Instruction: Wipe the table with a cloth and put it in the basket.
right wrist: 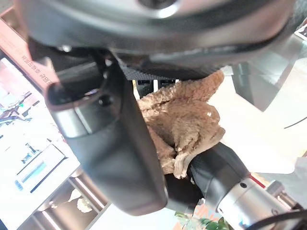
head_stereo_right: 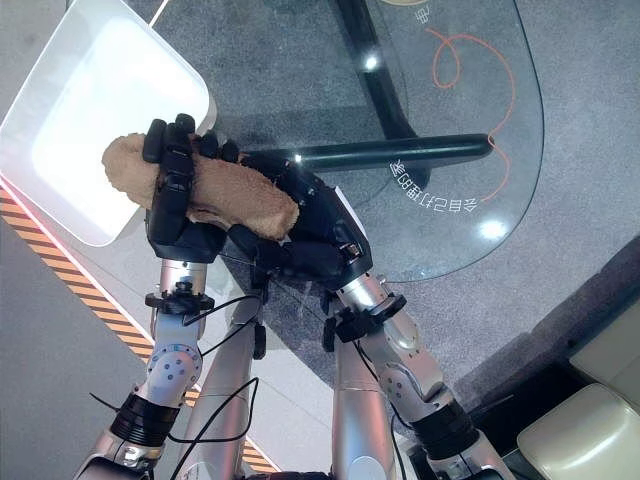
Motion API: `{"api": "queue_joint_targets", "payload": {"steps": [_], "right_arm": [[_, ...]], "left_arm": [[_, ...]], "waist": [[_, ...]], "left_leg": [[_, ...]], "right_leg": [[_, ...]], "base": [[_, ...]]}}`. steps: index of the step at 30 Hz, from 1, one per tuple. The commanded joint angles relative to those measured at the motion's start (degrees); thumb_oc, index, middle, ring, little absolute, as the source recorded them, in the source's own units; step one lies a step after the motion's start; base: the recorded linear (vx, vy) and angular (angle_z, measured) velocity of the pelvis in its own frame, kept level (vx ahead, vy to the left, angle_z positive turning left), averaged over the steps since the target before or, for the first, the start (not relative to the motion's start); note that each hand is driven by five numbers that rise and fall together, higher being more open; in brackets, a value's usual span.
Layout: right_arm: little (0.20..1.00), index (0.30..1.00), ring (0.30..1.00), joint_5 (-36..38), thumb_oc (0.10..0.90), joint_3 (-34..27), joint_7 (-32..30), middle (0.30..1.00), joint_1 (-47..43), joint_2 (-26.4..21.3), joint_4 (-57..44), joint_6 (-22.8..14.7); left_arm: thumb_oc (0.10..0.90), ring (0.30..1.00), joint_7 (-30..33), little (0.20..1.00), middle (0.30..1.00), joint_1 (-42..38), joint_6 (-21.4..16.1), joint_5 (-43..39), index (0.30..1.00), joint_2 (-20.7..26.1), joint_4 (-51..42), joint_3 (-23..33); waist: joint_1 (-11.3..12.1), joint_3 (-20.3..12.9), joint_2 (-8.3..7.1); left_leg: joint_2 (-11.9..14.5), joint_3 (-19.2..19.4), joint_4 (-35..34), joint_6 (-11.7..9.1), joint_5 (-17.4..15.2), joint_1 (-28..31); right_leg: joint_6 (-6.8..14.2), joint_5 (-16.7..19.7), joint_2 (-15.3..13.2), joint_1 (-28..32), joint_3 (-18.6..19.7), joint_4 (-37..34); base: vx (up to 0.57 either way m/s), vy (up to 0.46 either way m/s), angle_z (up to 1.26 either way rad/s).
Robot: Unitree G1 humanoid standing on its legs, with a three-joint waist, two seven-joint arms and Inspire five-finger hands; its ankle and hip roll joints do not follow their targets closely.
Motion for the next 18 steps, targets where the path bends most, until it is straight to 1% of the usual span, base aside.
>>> {"api": "queue_joint_targets", "payload": {"steps": [1, 8, 14, 18], "right_arm": [[0.900, 0.900, 0.900, 3.40, 0.800, -5.81, 3.74, 0.900, -4.20, 6.30, -11.18, -11.50], [0.900, 0.900, 0.900, 4.36, 0.800, -7.44, 4.55, 0.900, -1.97, 5.64, -9.88, -12.60], [0.900, 0.900, 0.900, 7.53, 0.800, -7.97, 6.79, 0.900, -1.52, 6.32, -9.53, -12.88], [0.900, 0.900, 0.900, 7.87, 0.800, -8.09, 6.40, 0.900, -1.25, 6.78, -9.30, -13.28]], "left_arm": [[0.100, 0.300, -5.77, 0.200, 0.300, 2.51, -0.99, 1.90, 0.300, -0.44, -8.14, 0.63], [0.100, 0.300, -6.34, 0.200, 0.300, 3.19, -1.44, 1.60, 0.300, -0.15, -8.35, 1.19], [0.100, 0.300, -6.81, 0.200, 0.300, 3.14, -2.00, 1.49, 0.300, -0.26, -7.88, 1.64], [0.100, 0.300, -7.13, 0.200, 0.300, 3.28, -2.32, 1.31, 0.300, -0.27, -7.85, 1.98]], "waist": [[0.53, -1.54, 0.23], [0.13, -1.54, -0.09], [-0.04, -1.54, -0.11], [-0.03, -1.54, -0.04]], "left_leg": [[-4.23, 4.78, 1.38, 4.94, -4.65, 2.13], [-4.13, 4.94, 0.92, 4.92, -4.56, 2.39], [-4.09, 5.08, 0.72, 4.94, -4.45, 2.40], [-4.06, 5.12, 0.54, 4.91, -4.44, 2.60]], "right_leg": [[1.27, 7.45, 4.68, 0.51, 2.81, -8.06], [1.35, 7.70, 4.80, 0.81, 2.96, -8.63], [1.35, 7.81, 4.96, 0.77, 3.13, -8.76], [1.37, 7.79, 4.95, 0.91, 3.13, -8.81]], "base": [[0.00, 0.000, 0.00], [0.00, 0.000, 0.00], [0.00, 0.001, -0.02], [0.00, 0.000, 0.00]]}}
